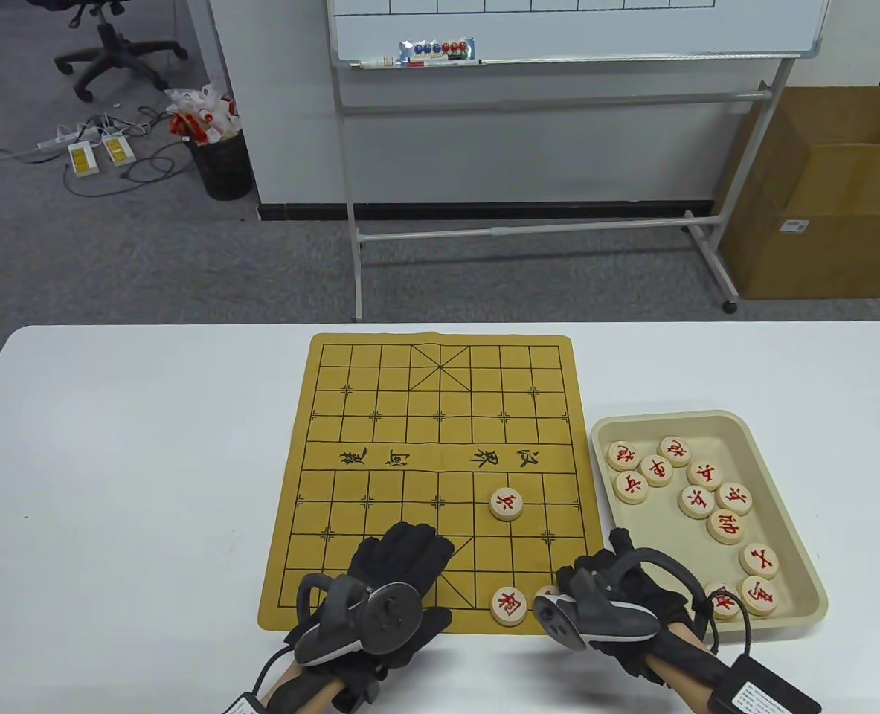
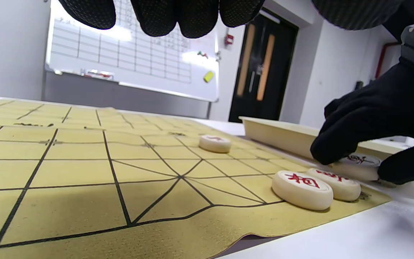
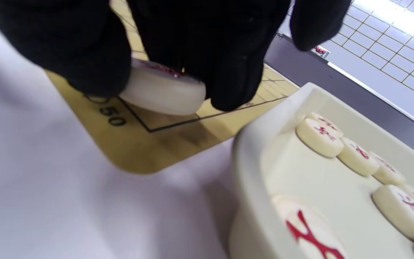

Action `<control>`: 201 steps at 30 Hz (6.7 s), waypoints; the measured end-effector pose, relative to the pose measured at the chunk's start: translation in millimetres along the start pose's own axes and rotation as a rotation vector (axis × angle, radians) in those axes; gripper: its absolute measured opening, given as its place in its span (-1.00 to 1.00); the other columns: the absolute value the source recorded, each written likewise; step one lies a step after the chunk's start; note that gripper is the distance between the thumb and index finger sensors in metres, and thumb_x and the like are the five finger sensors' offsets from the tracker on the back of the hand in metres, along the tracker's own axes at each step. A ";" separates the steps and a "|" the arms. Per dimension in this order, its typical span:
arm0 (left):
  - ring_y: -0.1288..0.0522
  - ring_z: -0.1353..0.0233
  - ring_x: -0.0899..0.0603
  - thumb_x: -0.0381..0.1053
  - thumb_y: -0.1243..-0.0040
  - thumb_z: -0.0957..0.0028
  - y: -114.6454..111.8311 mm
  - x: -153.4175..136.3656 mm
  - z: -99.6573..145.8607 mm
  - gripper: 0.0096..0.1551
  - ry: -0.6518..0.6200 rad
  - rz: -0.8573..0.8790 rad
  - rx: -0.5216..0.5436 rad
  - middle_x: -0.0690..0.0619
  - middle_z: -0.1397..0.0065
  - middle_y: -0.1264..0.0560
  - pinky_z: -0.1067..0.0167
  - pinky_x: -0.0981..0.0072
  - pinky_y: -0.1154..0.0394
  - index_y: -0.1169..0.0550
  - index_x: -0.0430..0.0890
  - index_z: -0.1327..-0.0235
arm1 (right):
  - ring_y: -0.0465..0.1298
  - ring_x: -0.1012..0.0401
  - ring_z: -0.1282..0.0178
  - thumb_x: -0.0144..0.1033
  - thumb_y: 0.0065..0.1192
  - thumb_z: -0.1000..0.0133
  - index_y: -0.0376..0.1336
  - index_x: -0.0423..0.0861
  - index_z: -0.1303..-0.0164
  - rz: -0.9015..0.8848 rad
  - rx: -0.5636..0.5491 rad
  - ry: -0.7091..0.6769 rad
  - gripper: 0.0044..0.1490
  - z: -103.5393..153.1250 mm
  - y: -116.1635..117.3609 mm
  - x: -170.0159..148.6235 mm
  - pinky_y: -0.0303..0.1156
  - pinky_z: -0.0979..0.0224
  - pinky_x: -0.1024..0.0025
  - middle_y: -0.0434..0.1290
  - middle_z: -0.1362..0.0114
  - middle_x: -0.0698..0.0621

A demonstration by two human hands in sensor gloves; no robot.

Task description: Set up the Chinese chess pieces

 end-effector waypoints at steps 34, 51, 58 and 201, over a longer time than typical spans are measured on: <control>-0.11 -0.71 -0.25 0.38 0.01 0.17 -1.2 1.6 -0.9 0.00 -0.004 -0.004 -0.011 -0.04 -0.72 -0.09 -0.53 -0.33 -0.16 -0.11 0.08 -0.58 | 0.48 -0.06 -0.55 -0.03 0.38 -0.04 0.18 -0.03 -0.60 -0.501 0.132 0.767 -0.10 20.4 36.4 -195.6 0.22 -0.62 -0.22 0.33 -0.64 -0.12; -0.10 -0.72 -0.25 0.38 0.01 0.17 -1.6 1.7 -1.7 0.00 -0.005 -0.006 -0.022 -0.03 -0.72 -0.09 -0.53 -0.33 -0.15 -0.11 0.08 -0.58 | 0.47 -0.03 -0.57 0.08 0.40 0.03 0.22 0.03 -0.56 -0.383 0.308 0.844 -0.08 -1.7 102.8 -208.6 0.14 -0.66 -0.26 0.44 -0.57 -0.04; -0.10 -0.71 -0.25 0.38 0.01 0.17 -1.0 1.0 -1.7 0.00 -0.001 -0.007 -0.020 -0.04 -0.72 -0.10 -0.53 -0.33 -0.16 -0.11 0.08 -0.58 | 0.50 -0.01 -0.56 0.08 0.42 0.05 0.24 0.02 -0.52 -0.322 0.310 0.829 -0.10 -5.6 103.1 -204.0 0.14 -0.66 -0.26 0.52 -0.49 0.00; -0.06 -0.72 -0.27 0.43 -0.02 0.22 9.0 -12.6 2.4 0.12 -0.037 0.045 -0.013 -0.06 -0.73 -0.05 -0.53 -0.35 -0.14 -0.02 0.03 -0.60 | 0.52 0.01 -0.47 0.00 0.47 0.07 0.19 0.08 -0.55 -0.279 0.258 0.666 -0.07 -41.9 97.3 -183.9 0.17 -0.65 -0.24 0.46 -0.54 -0.05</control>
Point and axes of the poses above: the tracker on the back of each hand, its own x axis roughly to the thumb side, its own z axis roughly from the fingertips to the wrist, y = z × x, the point moved 2 cm from there along -z, roughly from the wrist to the fingertips
